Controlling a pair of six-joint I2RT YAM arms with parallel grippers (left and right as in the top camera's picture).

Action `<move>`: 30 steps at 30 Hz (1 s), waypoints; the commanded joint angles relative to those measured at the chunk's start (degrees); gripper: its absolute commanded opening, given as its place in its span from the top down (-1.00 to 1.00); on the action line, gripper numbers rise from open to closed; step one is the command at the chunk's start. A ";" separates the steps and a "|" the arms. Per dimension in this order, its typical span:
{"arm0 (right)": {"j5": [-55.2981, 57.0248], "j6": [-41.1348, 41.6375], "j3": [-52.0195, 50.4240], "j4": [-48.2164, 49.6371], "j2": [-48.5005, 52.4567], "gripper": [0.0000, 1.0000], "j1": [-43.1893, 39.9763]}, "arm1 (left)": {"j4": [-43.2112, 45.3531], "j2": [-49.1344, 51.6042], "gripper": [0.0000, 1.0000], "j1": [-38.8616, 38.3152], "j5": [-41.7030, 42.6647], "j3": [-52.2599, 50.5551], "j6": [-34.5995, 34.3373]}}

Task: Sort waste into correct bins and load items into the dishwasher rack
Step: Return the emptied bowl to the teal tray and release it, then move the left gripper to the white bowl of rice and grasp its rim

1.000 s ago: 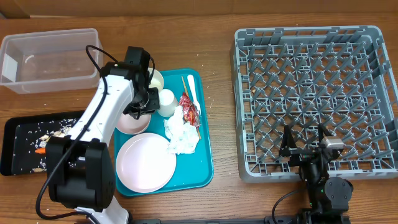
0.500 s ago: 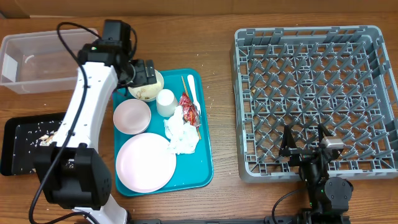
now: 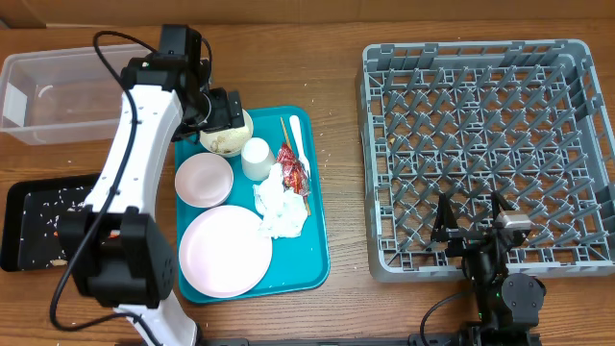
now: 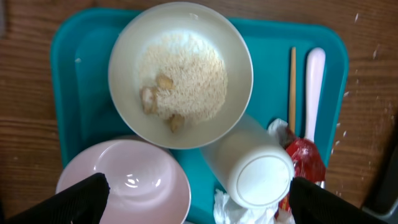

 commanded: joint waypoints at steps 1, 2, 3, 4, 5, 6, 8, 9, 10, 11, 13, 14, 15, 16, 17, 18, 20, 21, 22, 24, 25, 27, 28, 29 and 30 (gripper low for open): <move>0.35 -0.37 -0.59 0.20 -0.61 -1.00 -0.11 | -1.33 3.26 -0.88 -0.20 3.93 1.86 3.91; 0.35 -0.37 -0.61 0.20 -0.61 -1.00 -0.11 | -1.44 3.72 -0.88 -0.50 3.87 1.86 4.13; 0.35 -0.37 -0.61 0.20 -0.61 -1.00 -0.11 | -1.40 3.80 -0.84 -0.85 3.78 1.86 4.13; 0.35 -0.37 -0.61 0.20 -0.61 -1.00 -0.11 | -1.22 3.78 -0.82 -1.16 3.80 1.86 4.11; 0.35 -0.37 -0.61 0.17 -0.61 -1.00 -0.11 | -1.11 3.63 -0.82 -1.40 3.82 1.95 4.09; 0.35 -0.37 -0.59 0.20 -0.61 -1.00 -0.11 | -1.03 3.50 -0.79 -1.73 3.82 2.25 4.09; 0.35 -0.37 -0.59 0.20 -0.61 -1.00 -0.11 | -1.29 3.30 -0.74 -2.38 3.85 3.19 4.07; 0.35 -0.37 -0.59 0.20 -0.61 -1.00 -0.11 | -1.77 3.23 -0.73 -2.69 3.85 3.93 4.04; 0.35 -0.37 -0.59 0.20 -0.61 -1.00 -0.11 | -2.43 3.23 -0.71 -2.99 3.80 4.79 4.07; 0.35 -0.37 -0.61 0.20 -0.61 -1.00 -0.11 | -3.13 3.23 -0.68 -3.30 3.80 5.70 4.07; 0.35 -0.37 -0.59 0.20 -0.61 -1.00 -0.11 | -4.26 3.23 -0.68 -3.98 3.82 6.95 4.07; 0.35 -0.37 -0.61 0.20 -0.61 -1.00 -0.11 | -4.66 3.23 -0.71 -4.39 3.69 7.34 4.11; 0.35 -0.37 -0.59 0.20 -0.61 -1.00 -0.11 | -5.03 3.23 -0.72 -4.85 3.39 7.61 4.09; 0.35 -0.37 -0.61 0.20 -0.61 -1.00 -0.11 | -5.18 3.23 -0.71 -5.27 2.80 7.67 4.07; 0.35 -0.37 -0.59 0.20 -0.61 -1.00 -0.11 | -5.55 3.23 -0.69 -5.88 1.03 7.76 4.07; 0.35 -0.37 -0.61 0.20 -0.61 -1.00 -0.11 | -5.84 3.23 -0.67 -6.19 -0.15 7.87 4.00; 0.35 -0.37 -0.59 0.20 -0.61 -1.00 -0.11 | -7.48 3.19 -0.65 -7.13 -4.85 8.68 2.10; 0.35 -0.37 -0.61 0.20 -0.61 -1.00 -0.11 | -8.17 3.17 -0.66 -7.32 -5.79 9.11 1.33; 0.35 -0.37 -0.61 0.20 -0.61 -1.00 -0.11 | -8.83 3.06 -0.67 -7.50 -6.29 9.53 0.94; 0.35 -0.37 -0.61 0.20 -0.61 -1.00 -0.11 | -10.25 2.54 -0.67 -7.63 -6.88 10.36 -0.13; 0.35 -0.37 -0.61 0.20 -0.61 -1.00 -0.11 | -10.75 2.23 -0.67 -7.63 -6.91 10.62 -0.50; 0.35 -0.37 -0.61 0.20 -0.61 -1.00 -0.11 | -11.54 1.16 -0.67 -7.63 -6.91 10.93 -1.62; 0.35 -0.37 -0.61 0.20 -0.61 -1.00 -0.11 | -11.72 0.26 -0.67 -7.63 -6.86 10.93 -2.32; 0.35 -0.37 -0.61 0.20 -0.61 -1.00 -0.11 | -11.93 -0.66 -0.68 -7.67 -6.86 10.93 -2.67; 0.35 -0.37 -0.59 0.20 -0.61 -1.00 -0.11 | -12.13 -1.57 -0.68 -7.72 -6.86 10.93 -2.67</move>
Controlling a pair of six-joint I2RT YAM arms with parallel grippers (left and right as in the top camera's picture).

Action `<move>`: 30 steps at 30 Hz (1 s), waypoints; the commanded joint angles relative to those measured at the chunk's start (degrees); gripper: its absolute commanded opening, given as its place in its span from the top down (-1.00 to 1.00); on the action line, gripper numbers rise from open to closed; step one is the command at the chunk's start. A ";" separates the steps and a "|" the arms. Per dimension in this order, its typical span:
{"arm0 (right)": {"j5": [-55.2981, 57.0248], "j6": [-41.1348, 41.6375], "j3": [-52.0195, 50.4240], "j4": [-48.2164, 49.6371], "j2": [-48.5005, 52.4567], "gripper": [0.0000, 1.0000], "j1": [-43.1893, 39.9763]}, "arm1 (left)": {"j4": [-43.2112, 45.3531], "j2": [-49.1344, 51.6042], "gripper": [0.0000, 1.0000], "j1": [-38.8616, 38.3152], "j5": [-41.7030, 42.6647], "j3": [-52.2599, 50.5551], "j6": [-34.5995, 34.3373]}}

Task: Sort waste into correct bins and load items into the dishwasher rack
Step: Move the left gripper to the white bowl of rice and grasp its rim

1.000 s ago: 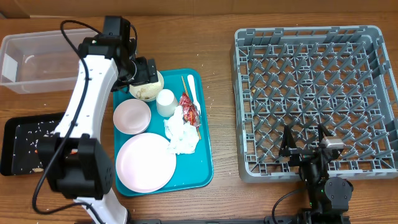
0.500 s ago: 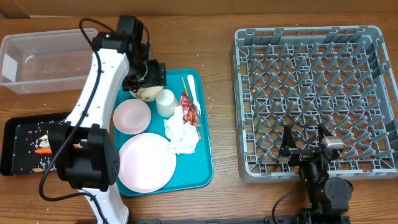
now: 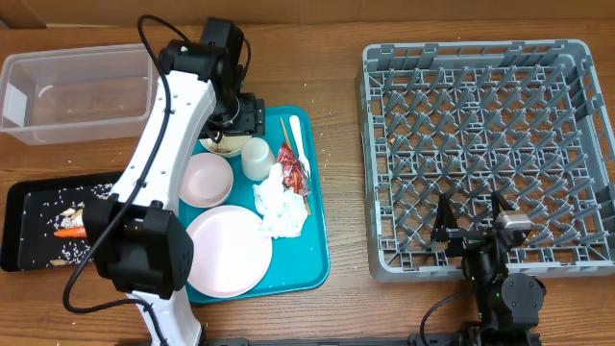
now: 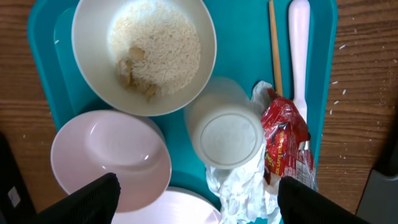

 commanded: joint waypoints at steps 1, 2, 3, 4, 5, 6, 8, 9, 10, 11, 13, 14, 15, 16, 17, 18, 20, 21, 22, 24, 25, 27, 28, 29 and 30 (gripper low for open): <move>0.33 -0.37 -0.61 0.20 -0.61 -1.00 -0.11 | -0.90 -5.57 -0.68 -0.39 -1.62 1.70 -2.62; 0.33 -0.37 -0.61 0.20 -0.61 -1.00 -0.11 | -1.16 -6.69 -0.68 -0.57 -1.60 1.70 -2.75; 0.33 -0.37 -0.59 0.20 -0.61 -1.00 -0.11 | -1.66 -7.93 -0.68 -0.87 -1.51 1.70 -2.80; 0.33 -0.37 -0.61 0.20 -0.61 -1.00 -0.11 | -3.39 -10.08 -0.68 -1.57 -1.46 1.68 -3.28; 0.33 -0.37 -0.61 0.20 -0.61 -1.00 -0.11 | -4.87 -11.13 -0.69 -2.03 -1.46 1.68 -4.17; 0.33 -0.37 -0.61 0.20 -0.61 -1.00 -0.11 | -6.29 -11.96 -0.70 -2.49 -1.44 1.68 -4.83; 0.33 -0.37 -0.61 0.17 -0.61 -1.00 -0.11 | -9.01 -13.00 -0.70 -3.67 -1.49 1.66 -5.84; 0.33 -0.37 -0.59 0.17 -0.61 -0.99 -0.11 | -10.08 -13.27 -0.71 -4.31 -1.46 1.66 -5.90; 0.33 -0.37 -0.61 0.20 -0.61 -1.00 -0.11 | -10.80 -13.42 -0.71 -4.76 -1.55 1.66 -6.32; 0.33 -0.37 -0.61 0.20 -0.61 -1.00 -0.11 | -11.74 -13.49 -0.70 -5.40 -1.57 1.66 -6.78; 0.33 -0.37 -0.61 0.20 -0.61 -1.00 -0.11 | -13.38 -13.49 -0.70 -6.54 -1.60 1.64 -7.74; 0.33 -0.37 -0.61 0.20 -0.61 -1.00 -0.11 | -14.08 -13.49 -0.70 -7.17 -1.62 1.62 -8.39; 0.33 -0.37 -0.59 0.20 -0.61 -1.00 -0.11 | -14.43 -13.49 -0.71 -7.72 -1.66 1.62 -8.85; 0.33 -0.37 -0.61 0.20 -0.61 -1.00 -0.11 | -14.47 -13.49 -0.72 -8.28 -1.70 1.62 -9.01; 0.33 -0.37 -0.59 0.20 -0.61 -1.00 -0.11 | -14.29 -13.49 -0.75 -8.79 -2.21 1.62 -9.53; 0.33 -0.37 -0.61 0.20 -0.61 -1.00 -0.11 | -14.23 -13.46 -0.79 -9.29 -3.39 1.62 -10.86; 0.33 -0.35 -0.61 0.20 -0.61 -1.00 -0.11 | -14.38 -13.44 -0.99 -9.84 -4.61 1.62 -12.31; 0.33 -0.37 -0.61 0.20 -0.61 -1.00 -0.11 | -14.40 -13.44 -1.00 -9.94 -4.42 1.57 -12.33; 0.33 -0.37 -0.61 0.20 -0.61 -1.00 -0.11 | -14.40 -13.44 -1.00 -10.08 -4.13 1.55 -12.39; 0.33 -0.37 -0.61 0.20 -0.61 -1.00 -0.11 | -14.32 -13.44 -1.00 -10.10 -4.22 1.46 -12.94; 0.33 -0.37 -0.61 0.20 -0.61 -1.00 -0.11 | -14.23 -13.44 -1.00 -10.05 -4.39 1.46 -12.92; 0.33 -0.37 -0.61 0.20 -0.61 -1.00 -0.11 | -13.62 -13.44 -1.00 -9.92 -5.14 1.46 -12.92; 0.33 -0.37 -0.61 0.20 -0.61 -1.00 -0.11 | -13.31 -13.44 -1.00 -9.77 -5.51 1.46 -12.92; 0.33 -0.37 -0.59 0.20 -0.61 -1.00 -0.11 | -12.92 -13.44 -1.00 -9.60 -5.99 1.46 -12.94; 0.33 -0.37 -0.59 0.20 -0.61 -1.00 -0.11 | -12.28 -13.44 -1.00 -9.29 -6.29 1.46 -12.94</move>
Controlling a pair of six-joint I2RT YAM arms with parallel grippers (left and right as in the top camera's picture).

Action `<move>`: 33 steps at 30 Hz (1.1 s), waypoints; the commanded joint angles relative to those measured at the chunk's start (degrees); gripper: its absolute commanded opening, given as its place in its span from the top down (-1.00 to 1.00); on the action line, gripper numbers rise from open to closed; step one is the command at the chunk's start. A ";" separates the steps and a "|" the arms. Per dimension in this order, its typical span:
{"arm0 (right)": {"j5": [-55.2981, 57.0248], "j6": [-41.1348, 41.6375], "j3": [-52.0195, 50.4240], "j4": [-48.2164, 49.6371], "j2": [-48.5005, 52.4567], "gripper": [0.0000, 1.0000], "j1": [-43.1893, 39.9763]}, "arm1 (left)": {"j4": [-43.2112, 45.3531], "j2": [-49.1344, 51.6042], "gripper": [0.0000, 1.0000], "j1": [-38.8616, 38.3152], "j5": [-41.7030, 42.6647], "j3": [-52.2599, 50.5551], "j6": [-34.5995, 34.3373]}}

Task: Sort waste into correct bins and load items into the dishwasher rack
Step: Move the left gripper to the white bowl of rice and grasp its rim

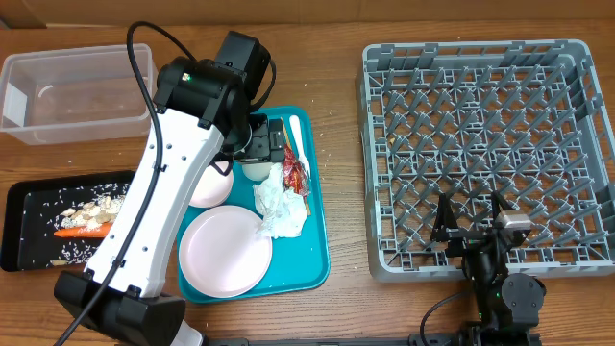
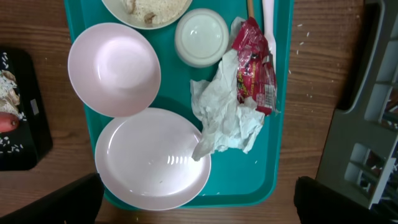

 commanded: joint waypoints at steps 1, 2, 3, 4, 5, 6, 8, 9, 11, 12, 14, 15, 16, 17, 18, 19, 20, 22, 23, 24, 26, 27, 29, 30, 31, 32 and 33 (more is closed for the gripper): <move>0.35 -0.37 -0.61 0.20 -0.61 -1.00 -0.11 | 1.77 -0.02 -1.00 0.74 -2.45 0.57 -1.60; 0.35 -0.37 -0.59 0.17 -0.61 -1.00 -0.11 | 2.69 -0.02 -1.00 1.20 -2.40 0.59 -2.16; 0.35 -0.37 -0.61 0.20 -0.61 -1.00 -0.11 | 3.72 -0.02 -1.00 1.66 -2.40 0.57 -2.71; 0.35 -0.37 -0.61 0.20 -0.61 -1.00 -0.11 | 5.07 -0.02 -1.00 2.23 -2.10 0.57 -2.89; 0.35 -0.37 -0.61 0.20 -0.61 -1.00 -0.11 | 6.69 -0.02 -1.00 2.91 -1.49 0.57 -2.91; 0.35 -0.37 -0.61 0.20 -0.61 -1.00 -0.11 | 7.87 0.07 -1.00 3.50 -0.90 0.57 -2.91; 0.35 -0.37 -0.61 0.20 -0.61 -1.00 -0.11 | 10.47 0.35 -1.00 4.50 -0.31 0.57 -2.91; 0.35 -0.37 -0.59 0.20 -0.61 -1.00 -0.11 | 13.75 0.81 -1.00 5.22 -0.52 0.57 -1.88; 0.35 -0.37 -0.61 0.20 -0.61 -1.00 -0.11 | 17.05 1.79 -1.00 5.66 -0.70 0.57 -0.48; 0.35 -0.37 -0.59 0.20 -0.61 -1.00 -0.11 | 18.67 2.27 -1.00 5.77 -0.70 0.55 0.02; 0.35 -0.37 -0.59 0.17 -0.61 -0.99 -0.11 | 22.32 4.15 -1.00 5.79 -0.74 0.55 1.46; 0.35 -0.37 -0.59 0.20 -0.61 -1.00 -0.11 | 23.63 5.09 -1.00 5.79 -0.72 0.55 1.40; 0.35 -0.37 -0.59 0.20 -0.61 -1.00 -0.11 | 24.85 6.40 -1.00 5.79 -0.70 0.55 1.38; 0.35 -0.37 -0.59 0.20 -0.61 -1.00 -0.11 | 25.88 7.72 -1.00 5.79 -0.72 0.55 1.40; 0.35 -0.37 -0.59 0.20 -0.61 -1.00 -0.11 | 27.02 9.57 -1.00 5.84 -0.87 0.55 1.44; 0.35 -0.37 -0.61 0.20 -0.61 -1.00 -0.11 | 27.65 11.08 -1.00 6.05 -1.86 0.55 1.42; 0.35 -0.37 -0.61 0.20 -0.61 -1.00 -0.11 | 28.06 12.28 -1.00 6.29 -3.34 0.55 1.42; 0.35 -0.37 -0.59 0.20 -0.61 -1.00 -0.11 | 28.96 14.32 -1.00 7.34 -6.14 0.55 1.40; 0.35 -0.37 -0.59 0.20 -0.61 -1.00 -0.11 | 29.53 14.88 -1.00 8.15 -6.29 0.55 1.40; 0.35 -0.35 -0.61 0.20 -0.61 -1.00 -0.11 | 30.03 15.08 -1.00 9.11 -6.03 0.55 1.36; 0.35 -0.37 -0.59 0.20 -0.61 -1.00 -0.11 | 30.67 15.04 -1.00 11.63 -4.68 0.61 0.28; 0.35 -0.37 -0.59 0.20 -0.61 -1.00 -0.11 | 30.67 14.82 -1.00 13.05 -3.56 0.79 -0.17; 0.35 -0.37 -0.59 0.20 -0.61 -1.00 -0.11 | 30.91 14.80 -0.98 16.17 -0.02 0.81 -0.09; 0.35 -0.37 -0.59 0.20 -0.61 -1.00 -0.11 | 30.62 14.91 -0.98 17.79 1.66 0.76 -0.09; 0.35 -0.37 -0.59 0.20 -0.61 -1.00 -0.11 | 30.08 15.08 -0.97 19.10 2.82 0.76 -0.09; 0.35 -0.35 -0.61 0.20 -0.61 -1.00 -0.11 | 28.83 15.39 -0.94 21.11 3.98 0.74 -0.09; 0.35 -0.37 -0.59 0.17 -0.63 -1.00 -0.11 | 28.13 15.56 -0.93 22.01 4.00 0.74 0.15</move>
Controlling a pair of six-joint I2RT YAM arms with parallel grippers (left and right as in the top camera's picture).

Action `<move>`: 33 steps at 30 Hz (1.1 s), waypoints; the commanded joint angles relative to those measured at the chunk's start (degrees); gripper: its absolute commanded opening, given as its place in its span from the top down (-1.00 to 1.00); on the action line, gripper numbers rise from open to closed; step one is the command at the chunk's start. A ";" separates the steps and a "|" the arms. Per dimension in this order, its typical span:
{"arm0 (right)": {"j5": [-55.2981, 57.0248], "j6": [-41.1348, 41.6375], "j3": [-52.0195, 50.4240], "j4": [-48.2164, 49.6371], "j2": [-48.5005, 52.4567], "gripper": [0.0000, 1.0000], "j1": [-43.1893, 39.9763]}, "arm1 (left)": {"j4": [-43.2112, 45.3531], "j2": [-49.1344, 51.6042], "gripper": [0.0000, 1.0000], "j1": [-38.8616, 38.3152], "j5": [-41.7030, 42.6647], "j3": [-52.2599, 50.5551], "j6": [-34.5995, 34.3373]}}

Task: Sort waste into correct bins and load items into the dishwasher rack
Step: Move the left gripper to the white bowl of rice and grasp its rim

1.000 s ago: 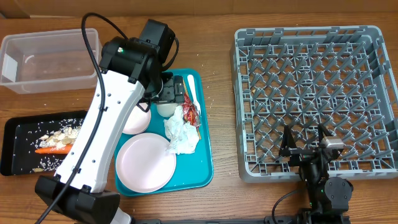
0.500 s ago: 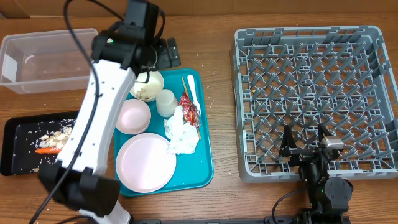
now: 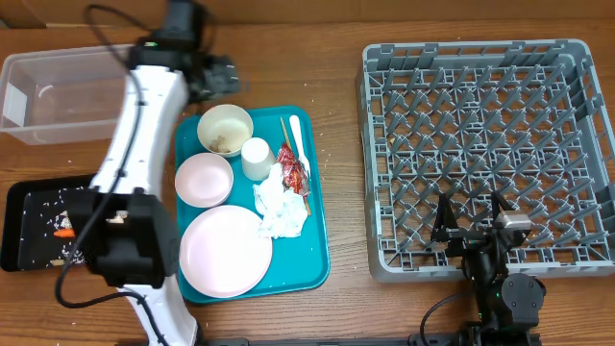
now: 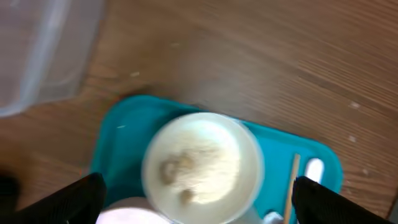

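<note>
A cream bowl point(image 3: 225, 130) with leftover rice sits at the back of the teal tray point(image 3: 312, 252); in the blurred left wrist view the bowl point(image 4: 202, 165) lies between my fingers. My left gripper point(image 3: 217, 74) hangs open and empty over the tray's far edge; the left gripper point(image 4: 199, 202) has nothing in it. A white cup point(image 3: 256, 159), pink bowl point(image 3: 204, 180), pink plate point(image 3: 226, 252), crumpled napkin point(image 3: 279, 207), red wrapper point(image 3: 291, 165), chopstick point(image 3: 286, 130) and white spoon point(image 3: 297, 137) share the tray. The grey dishwasher rack point(image 3: 485, 154) stands on the right. My right gripper point(image 3: 471, 228) rests open at its near edge.
A clear plastic bin point(image 3: 67, 96) stands at the back left, and its corner point(image 4: 43, 56) shows in the left wrist view. A black tray point(image 3: 34, 226) with food scraps lies at the left front. Bare wooden table lies between tray and rack.
My left gripper has gone from over the middle of the tray, by the cup and wrapper, to the tray's far edge behind the rice bowl. It is still open and empty. Nothing on the tray moved.
My left gripper stood open just above the rice bowl, then over the bowl and cup, then over the tray's middle with a wider view of it. Now it is behind the bowl near the clear bin. Nothing was picked up; the right arm stayed put.
</note>
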 commanded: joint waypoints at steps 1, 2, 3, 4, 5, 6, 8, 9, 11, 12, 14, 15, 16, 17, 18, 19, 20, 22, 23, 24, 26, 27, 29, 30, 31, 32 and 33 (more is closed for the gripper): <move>0.35 -0.39 -0.61 0.26 -0.61 -1.00 -0.11 | -2.38 -0.11 -0.93 4.46 3.82 0.74 0.52; 0.35 -0.39 -0.59 0.26 -0.61 -1.00 -0.11 | -2.93 0.22 -0.93 4.87 3.82 0.74 1.73; 0.35 -0.39 -0.61 0.24 -0.61 -0.99 -0.11 | -3.21 0.52 -0.92 5.05 3.80 0.74 3.02; 0.35 -0.39 -0.61 0.26 -0.61 -1.00 -0.11 | -3.39 0.92 -0.92 5.09 3.80 0.74 4.59; 0.35 -0.39 -0.61 0.26 -0.61 -1.00 -0.11 | -3.78 1.77 -0.92 4.92 3.80 0.72 6.14; 0.35 -0.39 -0.59 0.26 -0.61 -1.00 -0.11 | -3.98 2.12 -0.93 4.81 3.80 0.70 6.12; 0.35 -0.39 -0.61 0.26 -0.61 -1.00 -0.11 | -4.20 3.04 -0.93 4.50 3.82 0.68 6.12; 0.35 -0.39 -0.61 0.26 -0.61 -1.00 -0.11 | -4.20 3.54 -0.93 4.42 3.82 0.68 6.12; 0.35 -0.39 -0.61 0.26 -0.61 -1.00 -0.11 | -4.28 4.57 -0.92 4.22 3.78 0.66 6.16; 0.35 -0.39 -0.61 0.26 -0.61 -1.00 -0.11 | -4.48 4.87 -0.91 4.17 3.78 0.66 6.36; 0.35 -0.39 -0.59 0.26 -0.61 -1.00 -0.11 | -4.68 5.49 -0.91 4.20 3.32 0.66 7.10; 0.35 -0.39 -0.59 0.26 -0.61 -1.00 -0.11 | -4.70 5.75 -0.91 4.20 3.17 0.66 7.72; 0.35 -0.39 -0.59 0.26 -0.61 -1.00 -0.11 | -4.81 5.77 -0.91 4.20 2.60 0.61 8.11; 0.35 -0.39 -0.59 0.26 -0.61 -1.00 -0.11 | -4.85 5.92 -0.91 4.20 1.55 0.44 8.09; 0.35 -0.39 -0.59 0.26 -0.61 -1.00 -0.11 | -4.85 5.97 -0.91 4.17 0.74 0.31 8.09; 0.35 -0.39 -0.61 0.26 -0.61 -1.00 -0.11 | -4.87 6.03 -0.89 4.20 0.52 0.22 8.11; 0.35 -0.39 -0.59 0.26 -0.61 -1.00 -0.11 | -4.87 6.29 -0.89 4.17 0.63 0.22 8.11; 0.35 -0.39 -0.59 0.26 -0.61 -1.00 -0.11 | -4.92 6.62 -0.88 4.17 0.83 0.20 8.09; 0.35 -0.39 -0.61 0.26 -0.61 -1.00 -0.11 | -4.90 6.80 -0.86 4.17 0.83 0.09 8.09; 0.35 -0.39 -0.59 0.26 -0.61 -1.00 -0.11 | -4.83 6.93 -0.85 4.17 0.85 -0.09 8.07; 0.35 -0.39 -0.61 0.26 -0.61 -1.00 -0.11 | -4.94 7.54 -0.82 3.98 0.90 -0.13 8.35; 0.35 -0.39 -0.59 0.26 -0.61 -1.00 -0.11 | -5.01 8.07 -0.83 3.85 0.98 -0.15 8.59; 0.35 -0.39 -0.59 0.26 -0.61 -1.00 -0.11 | -5.09 9.55 -0.83 3.43 1.22 -0.15 9.22; 0.35 -0.39 -0.59 0.26 -0.61 -1.00 -0.11 | -5.07 10.10 -0.83 3.19 1.22 -0.15 9.62; 0.35 -0.39 -0.61 0.26 -0.61 -1.00 -0.11 | -4.92 10.73 -0.83 2.86 1.22 -0.15 10.27; 0.35 -0.39 -0.61 0.26 -0.61 -1.00 -0.11 | -4.74 11.34 -0.84 2.67 1.11 -0.15 10.69; 0.35 -0.39 -0.61 0.26 -0.61 -1.00 -0.11 | -4.46 11.74 -0.83 2.43 1.01 -0.15 11.21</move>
